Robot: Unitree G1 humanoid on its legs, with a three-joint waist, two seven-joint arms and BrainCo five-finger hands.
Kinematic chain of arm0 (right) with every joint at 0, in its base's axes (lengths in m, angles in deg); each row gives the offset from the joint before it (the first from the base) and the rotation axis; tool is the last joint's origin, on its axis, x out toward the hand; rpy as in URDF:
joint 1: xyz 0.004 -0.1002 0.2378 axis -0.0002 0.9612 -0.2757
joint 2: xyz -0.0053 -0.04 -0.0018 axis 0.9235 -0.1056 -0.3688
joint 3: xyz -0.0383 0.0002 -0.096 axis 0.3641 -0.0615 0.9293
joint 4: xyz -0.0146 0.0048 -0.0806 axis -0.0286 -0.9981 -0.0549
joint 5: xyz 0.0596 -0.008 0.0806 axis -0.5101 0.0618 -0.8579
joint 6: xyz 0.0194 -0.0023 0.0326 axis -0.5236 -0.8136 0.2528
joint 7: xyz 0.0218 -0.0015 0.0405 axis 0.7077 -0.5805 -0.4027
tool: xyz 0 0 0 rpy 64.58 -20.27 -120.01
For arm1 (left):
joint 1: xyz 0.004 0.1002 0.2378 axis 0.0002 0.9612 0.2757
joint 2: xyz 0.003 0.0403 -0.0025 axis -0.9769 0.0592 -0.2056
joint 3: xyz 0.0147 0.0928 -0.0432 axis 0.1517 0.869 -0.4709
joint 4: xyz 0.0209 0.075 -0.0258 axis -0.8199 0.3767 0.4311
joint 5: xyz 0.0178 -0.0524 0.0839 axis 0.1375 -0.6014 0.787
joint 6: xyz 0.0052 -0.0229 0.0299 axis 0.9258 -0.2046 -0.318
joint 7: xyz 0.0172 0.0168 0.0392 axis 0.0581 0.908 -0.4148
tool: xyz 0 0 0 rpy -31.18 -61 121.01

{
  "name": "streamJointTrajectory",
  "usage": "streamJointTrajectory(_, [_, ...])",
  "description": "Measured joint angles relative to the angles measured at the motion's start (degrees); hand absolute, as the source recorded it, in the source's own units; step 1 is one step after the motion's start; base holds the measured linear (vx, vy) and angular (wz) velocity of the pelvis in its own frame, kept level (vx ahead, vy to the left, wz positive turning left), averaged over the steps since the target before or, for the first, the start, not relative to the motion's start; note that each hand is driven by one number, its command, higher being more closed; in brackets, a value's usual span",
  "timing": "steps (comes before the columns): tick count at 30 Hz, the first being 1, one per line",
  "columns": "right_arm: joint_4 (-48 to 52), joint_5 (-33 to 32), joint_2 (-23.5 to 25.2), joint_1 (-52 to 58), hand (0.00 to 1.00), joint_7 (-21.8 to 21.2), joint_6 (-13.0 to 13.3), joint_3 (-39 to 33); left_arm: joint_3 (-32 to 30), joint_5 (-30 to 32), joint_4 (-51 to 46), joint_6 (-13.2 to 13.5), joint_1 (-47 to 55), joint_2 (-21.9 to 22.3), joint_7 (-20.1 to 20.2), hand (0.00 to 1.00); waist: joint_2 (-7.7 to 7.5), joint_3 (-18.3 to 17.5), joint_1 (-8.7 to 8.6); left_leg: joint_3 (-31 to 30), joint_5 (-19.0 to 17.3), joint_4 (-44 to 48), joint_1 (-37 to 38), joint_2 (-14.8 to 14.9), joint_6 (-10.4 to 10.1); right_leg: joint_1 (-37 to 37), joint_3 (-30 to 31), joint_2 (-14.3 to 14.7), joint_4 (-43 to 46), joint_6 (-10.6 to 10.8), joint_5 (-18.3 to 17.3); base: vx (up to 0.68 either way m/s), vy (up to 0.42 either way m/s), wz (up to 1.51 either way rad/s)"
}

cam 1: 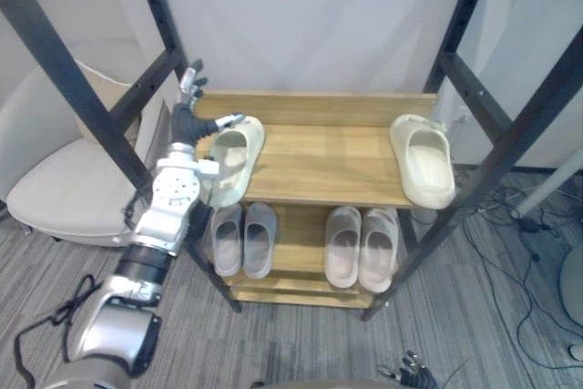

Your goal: Organize the slippers on the shoe rack

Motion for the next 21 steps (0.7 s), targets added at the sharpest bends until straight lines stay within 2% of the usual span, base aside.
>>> streamJointTrajectory(9, [1.7, -0.1, -0.1, 0.4, 0.00, -0.4, 0.1, 0.0, 0.3, 7.7, 2.8, -1.5, -1.6, -1.2, 2.6, 0.00, 0.56, 0.9, 0.00, 0.6, 0.0, 0.0, -0.4, 0.0, 0.0, -0.3, 0.1, 0.0, -0.4, 0.0, 0.3, 0.01, 0.003, -0.03])
streamJointTrajectory(14, [3.7, -0.1, 0.0, 1.7, 0.00, -0.4, 0.6, 0.0, 2.9, 13.1, 5.4, -2.1, -4.0, -2.0, 4.4, 0.00, 0.84, 1.1, 0.16, 0.6, 0.0, 0.0, -0.7, 0.0, 0.0, -0.5, -0.1, -0.1, -0.3, 0.0, 0.3, 0.00, -0.001, 0.03])
streamJointTrajectory(21, [3.8, -0.1, 0.0, 1.6, 0.00, -0.3, 0.7, 0.0, 4.4, 19.8, 10.1, -2.8, -5.0, -2.0, 4.4, 0.00, 0.95, 1.2, 0.02, 0.7, 0.0, 0.0, -1.1, 0.1, 0.0, -1.2, 0.1, -0.1, 0.0, 0.0, 0.3, 0.00, -0.001, -0.02])
